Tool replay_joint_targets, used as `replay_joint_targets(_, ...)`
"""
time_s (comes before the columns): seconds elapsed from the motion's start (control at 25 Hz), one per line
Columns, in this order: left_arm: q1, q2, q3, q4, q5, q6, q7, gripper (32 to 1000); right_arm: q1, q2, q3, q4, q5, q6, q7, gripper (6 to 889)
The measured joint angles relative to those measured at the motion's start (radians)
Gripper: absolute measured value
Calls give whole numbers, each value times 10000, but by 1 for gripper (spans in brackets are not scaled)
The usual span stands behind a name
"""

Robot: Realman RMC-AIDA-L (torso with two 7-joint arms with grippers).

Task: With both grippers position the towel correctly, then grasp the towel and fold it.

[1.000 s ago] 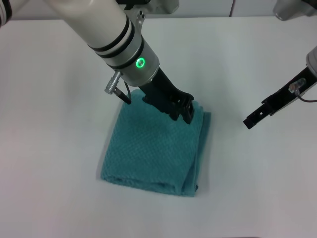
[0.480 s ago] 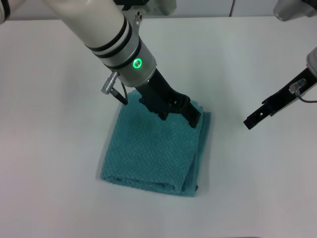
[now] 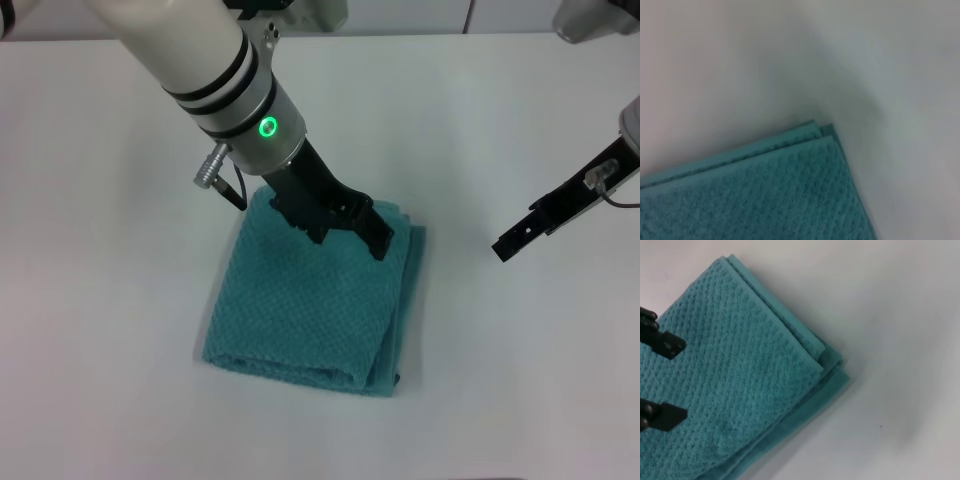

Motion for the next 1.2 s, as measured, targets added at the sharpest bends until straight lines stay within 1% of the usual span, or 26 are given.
replay_joint_targets(0.12, 56, 12, -30, 35, 151, 97, -34, 852, -5, 0, 0, 1, 0, 0, 2, 854)
replay_joint_targets(0.24, 102, 49, -42, 14, 262, 118, -57, 849, -15, 0, 0, 0, 0, 0, 11, 854)
replay_joint_targets(0.32, 121, 57, -118, -5, 566, 148, -92, 848, -20, 0, 0, 0, 0, 0, 15, 854)
replay_joint_targets(0.44, 146, 36, -453, -13, 1215, 259, -105, 847, -29, 0, 0, 0, 0, -1, 27, 854)
replay_joint_targets(0.56, 213, 45, -648, -15, 1576, 329, -108, 847, -31, -3, 0, 0, 0, -1, 30, 854)
replay_joint_targets(0.64, 256, 53, -889, -16, 1928, 406, -109, 847, -31, -7, 0, 0, -1, 0, 30, 854)
replay_joint_targets(0.76, 318, 41, -1229, -16, 2439, 536, -111, 847, -32, -10, 0, 1, 0, 0, 31, 854)
replay_joint_targets(0.96, 349, 41, -1322, 25, 2504, 640, -112, 847, -32, -15, 0, 0, 0, -1, 30, 854)
replay_joint_targets(1.2, 299, 30, -1331, 0, 2511, 650, -112, 847, -23, -16, 0, 0, -1, 0, 30, 854)
